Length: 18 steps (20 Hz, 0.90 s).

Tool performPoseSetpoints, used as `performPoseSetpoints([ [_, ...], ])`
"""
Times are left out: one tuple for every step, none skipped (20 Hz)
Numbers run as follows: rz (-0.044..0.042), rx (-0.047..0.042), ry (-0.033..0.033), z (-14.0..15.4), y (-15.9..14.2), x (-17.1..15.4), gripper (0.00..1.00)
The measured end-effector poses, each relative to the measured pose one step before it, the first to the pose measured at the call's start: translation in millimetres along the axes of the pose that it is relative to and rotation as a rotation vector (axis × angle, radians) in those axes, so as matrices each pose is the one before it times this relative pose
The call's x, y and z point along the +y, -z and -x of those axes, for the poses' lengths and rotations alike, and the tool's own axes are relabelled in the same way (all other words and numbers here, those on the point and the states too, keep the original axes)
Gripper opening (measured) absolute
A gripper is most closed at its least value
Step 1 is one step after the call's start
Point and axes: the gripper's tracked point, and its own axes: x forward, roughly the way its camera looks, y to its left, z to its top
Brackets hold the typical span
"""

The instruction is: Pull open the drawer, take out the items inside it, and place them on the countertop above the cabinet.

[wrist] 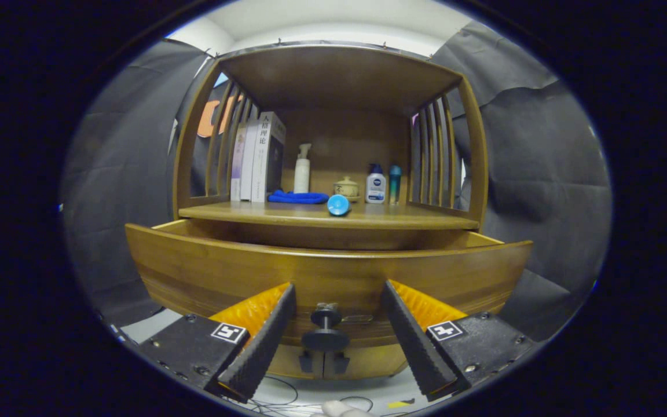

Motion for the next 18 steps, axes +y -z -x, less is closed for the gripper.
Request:
performPoseSetpoints([
  [0.00632, 0.00634, 0.00016, -6.55, 0.72, -0.31, 0.99],
  [0.0046, 0.0008, 0.00072, -5.17, -1.89, -1.09, 0.99],
  [-0.00416, 0.00676, -0.00059, -4.96, -0.92, 0.56, 0.99],
  [-0.00828, 0.00476, -0.00126, -5.62, -1.16, 0.12, 0.99],
  [-0.00187, -0.00229, -0.00124, -5.1, -1.62, -0.27, 0.99],
  [0.00391, -0.00222, -0.0005, -7.2, -1.48, -0.38, 0.99],
  [0.00796, 0.00409, -0.00006, -5.87, -1.65, 0.04, 0.99],
  [0.00162, 0.00429, -0.00052, -8.08, -0.48, 0.15, 0.99],
  [-0.00486, 0.00622, -0.00149, -6.27, -1.31, 0.61, 0.99],
  [-0.00074, 0.00369, -0.00126, -6.94, -1.04, 0.43, 0.99],
  [0.00599, 0.00298, 0.00106, -6.27, -1.53, -0.11, 0.99],
  [0.00524, 0.00562, 0.00086, -5.55, -0.9, -0.57, 0.99],
  [-0.00286, 0.01141, -0.00021, -5.78, -1.28, 0.94, 0.99],
  [-0.00638, 0.00889, -0.00087, -5.45, -1.86, 0.62, 1.0],
  [-0.0071, 0.01596, -0.00209, -4.54, -0.52, 0.51, 0.99],
  [-0.00861, 0.00771, -0.00172, -0.18, 0.18, -1.18, 0.99],
  [-0.00719, 0.00563, -0.00105, -4.76, -1.98, 0.88, 0.99],
  [-0.00267, 0.00084, -0.00133, -4.21, -2.57, 0.51, 0.99],
])
